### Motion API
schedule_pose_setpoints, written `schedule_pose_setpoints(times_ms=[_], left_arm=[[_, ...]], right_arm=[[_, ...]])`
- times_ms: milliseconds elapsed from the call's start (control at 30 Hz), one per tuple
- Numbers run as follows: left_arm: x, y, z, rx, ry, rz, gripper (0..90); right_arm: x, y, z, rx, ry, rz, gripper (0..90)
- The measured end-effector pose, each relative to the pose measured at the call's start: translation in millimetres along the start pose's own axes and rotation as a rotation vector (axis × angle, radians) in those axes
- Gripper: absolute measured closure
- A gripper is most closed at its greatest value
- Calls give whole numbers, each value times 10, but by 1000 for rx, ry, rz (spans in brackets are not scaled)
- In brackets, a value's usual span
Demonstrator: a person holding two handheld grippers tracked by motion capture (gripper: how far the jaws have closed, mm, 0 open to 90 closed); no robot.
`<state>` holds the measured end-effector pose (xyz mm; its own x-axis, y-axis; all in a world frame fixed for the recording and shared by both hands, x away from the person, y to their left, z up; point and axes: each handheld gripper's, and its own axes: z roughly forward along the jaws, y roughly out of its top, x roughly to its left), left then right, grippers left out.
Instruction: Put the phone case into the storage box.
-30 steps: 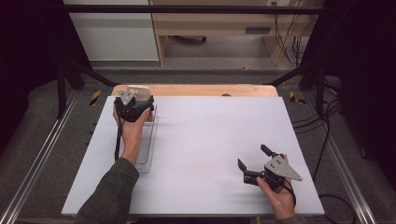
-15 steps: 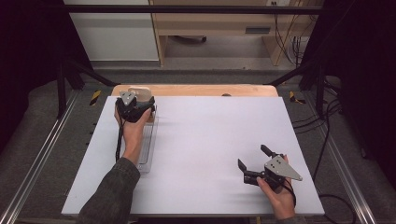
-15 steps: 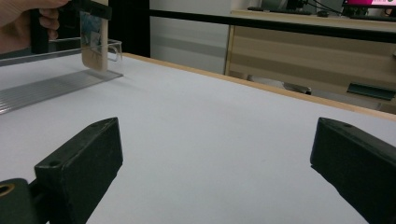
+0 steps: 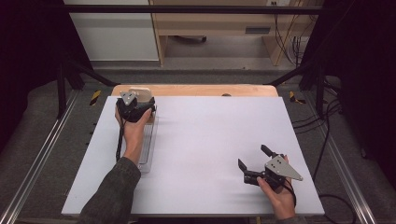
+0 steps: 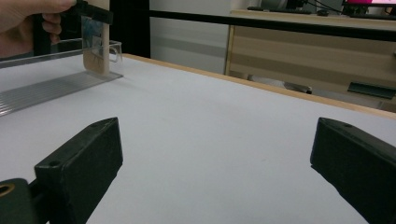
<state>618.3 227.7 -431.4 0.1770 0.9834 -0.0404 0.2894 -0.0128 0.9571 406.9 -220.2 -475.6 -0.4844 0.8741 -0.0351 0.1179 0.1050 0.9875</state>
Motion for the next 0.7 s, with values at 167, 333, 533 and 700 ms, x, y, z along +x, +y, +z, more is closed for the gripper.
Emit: schedule_pose_setpoints(times_ms=[167,333,533,700], left_arm=[[-14,-8,12,4,-6,6,103],[-4,-12,25,13,4,2,103],[12,-12,29,16,2,-4,103],[11,-13,31,15,1,-3,102]], right_arm=[[3,-7,12,8,4,-2,25],[5,-6,13,7,5,-3,25],[9,-5,18,7,7,-6,25],[10,-5,17,7,8,-5,25]])
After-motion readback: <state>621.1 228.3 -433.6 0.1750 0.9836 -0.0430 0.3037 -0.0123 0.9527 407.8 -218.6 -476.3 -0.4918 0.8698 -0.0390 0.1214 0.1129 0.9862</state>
